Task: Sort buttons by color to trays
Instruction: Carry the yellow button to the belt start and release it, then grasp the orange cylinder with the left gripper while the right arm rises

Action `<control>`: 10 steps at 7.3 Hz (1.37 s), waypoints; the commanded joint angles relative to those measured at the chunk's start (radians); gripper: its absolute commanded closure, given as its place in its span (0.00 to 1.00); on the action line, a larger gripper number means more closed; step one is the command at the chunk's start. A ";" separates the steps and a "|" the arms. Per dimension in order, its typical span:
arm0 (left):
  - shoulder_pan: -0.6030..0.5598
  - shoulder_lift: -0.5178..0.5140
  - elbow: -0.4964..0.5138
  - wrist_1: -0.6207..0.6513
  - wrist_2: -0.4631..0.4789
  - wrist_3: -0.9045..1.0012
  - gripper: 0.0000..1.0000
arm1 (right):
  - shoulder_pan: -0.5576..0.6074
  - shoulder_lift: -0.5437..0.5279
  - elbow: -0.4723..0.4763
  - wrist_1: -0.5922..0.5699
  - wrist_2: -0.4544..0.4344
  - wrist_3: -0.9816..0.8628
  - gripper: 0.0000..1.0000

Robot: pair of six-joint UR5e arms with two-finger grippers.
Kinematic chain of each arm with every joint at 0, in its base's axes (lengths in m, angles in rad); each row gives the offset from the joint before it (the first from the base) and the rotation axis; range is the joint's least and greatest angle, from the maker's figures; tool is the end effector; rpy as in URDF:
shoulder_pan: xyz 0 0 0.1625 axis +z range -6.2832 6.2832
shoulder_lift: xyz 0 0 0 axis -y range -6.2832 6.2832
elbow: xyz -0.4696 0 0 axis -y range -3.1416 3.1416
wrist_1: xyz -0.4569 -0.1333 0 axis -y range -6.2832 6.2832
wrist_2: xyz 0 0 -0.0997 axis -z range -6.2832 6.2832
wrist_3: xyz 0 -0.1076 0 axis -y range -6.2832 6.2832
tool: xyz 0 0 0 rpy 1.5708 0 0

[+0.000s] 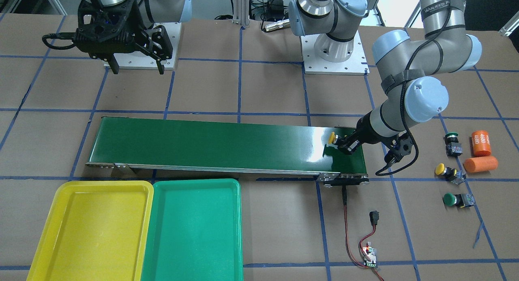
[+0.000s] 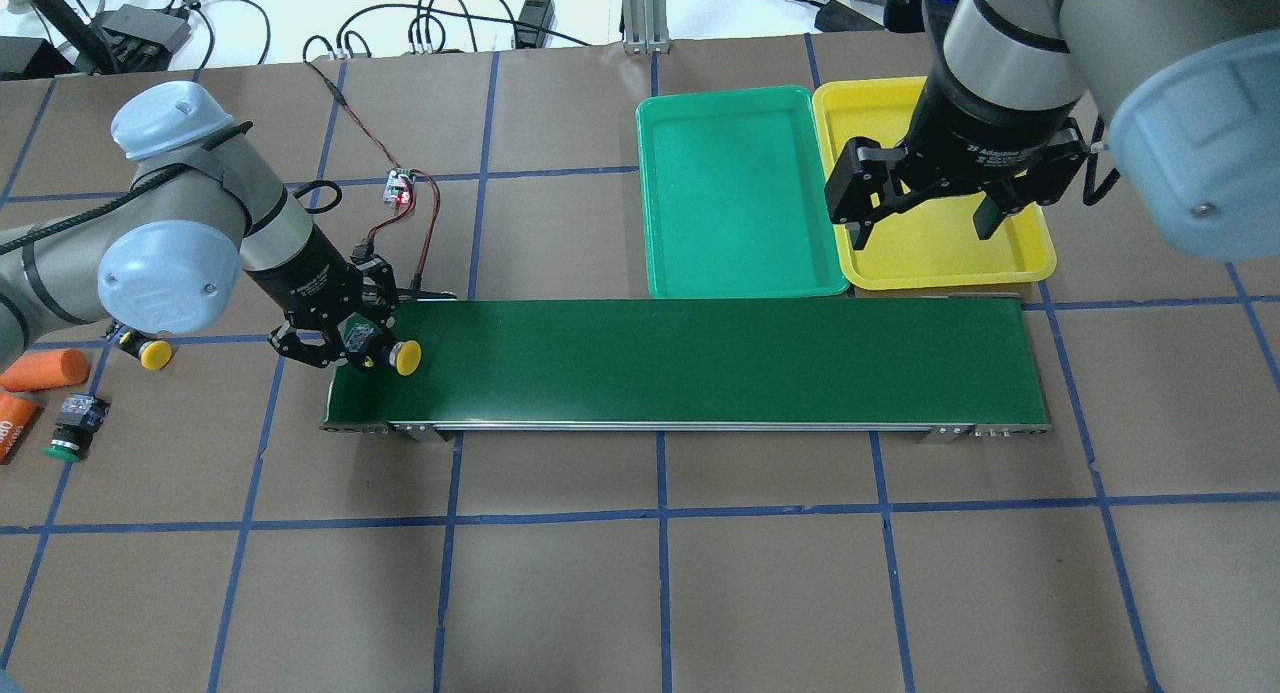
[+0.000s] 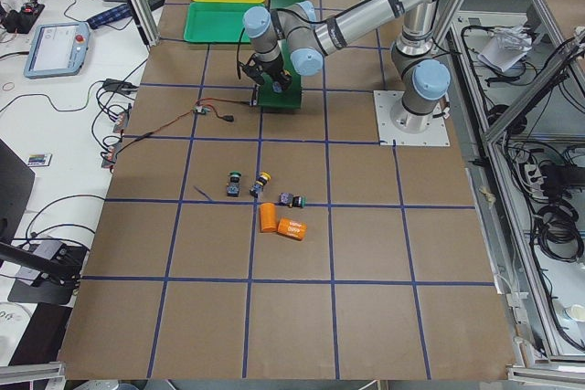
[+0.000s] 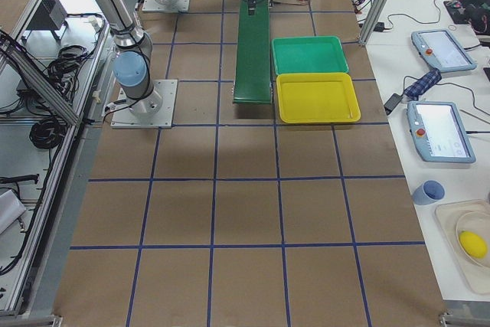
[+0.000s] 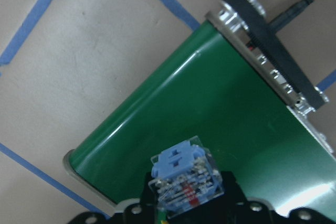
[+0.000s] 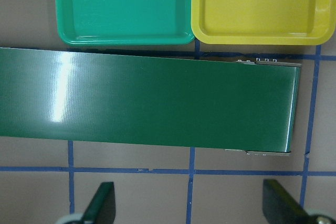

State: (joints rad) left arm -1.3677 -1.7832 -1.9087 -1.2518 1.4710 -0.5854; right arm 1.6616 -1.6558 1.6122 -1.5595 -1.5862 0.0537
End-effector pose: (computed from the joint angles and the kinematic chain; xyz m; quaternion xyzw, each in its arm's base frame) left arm -0.0279 -0.5785 0.2555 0.3864 -0.9138 -0.1226 0.0267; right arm 0.1782 -0.5056 0.5460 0.0184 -0.9997 0.0167 0.0065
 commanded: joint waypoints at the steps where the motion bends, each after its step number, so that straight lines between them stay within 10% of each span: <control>1: -0.007 -0.016 -0.003 0.008 0.005 -0.019 0.29 | -0.009 0.004 -0.003 -0.005 0.000 -0.009 0.00; 2: -0.007 -0.019 -0.001 0.012 0.000 -0.027 0.03 | -0.020 0.007 -0.014 -0.007 0.003 0.003 0.00; 3: -0.010 -0.009 0.008 0.031 -0.003 -0.007 0.00 | -0.052 0.005 -0.015 -0.040 0.000 0.027 0.00; 10: 0.257 -0.178 0.328 -0.103 0.175 1.068 0.00 | -0.066 -0.004 0.006 -0.034 0.002 -0.042 0.00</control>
State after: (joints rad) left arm -1.1685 -1.8999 -1.6289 -1.3606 1.6051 0.2527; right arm 1.5981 -1.6605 1.6119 -1.5970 -1.5835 0.0541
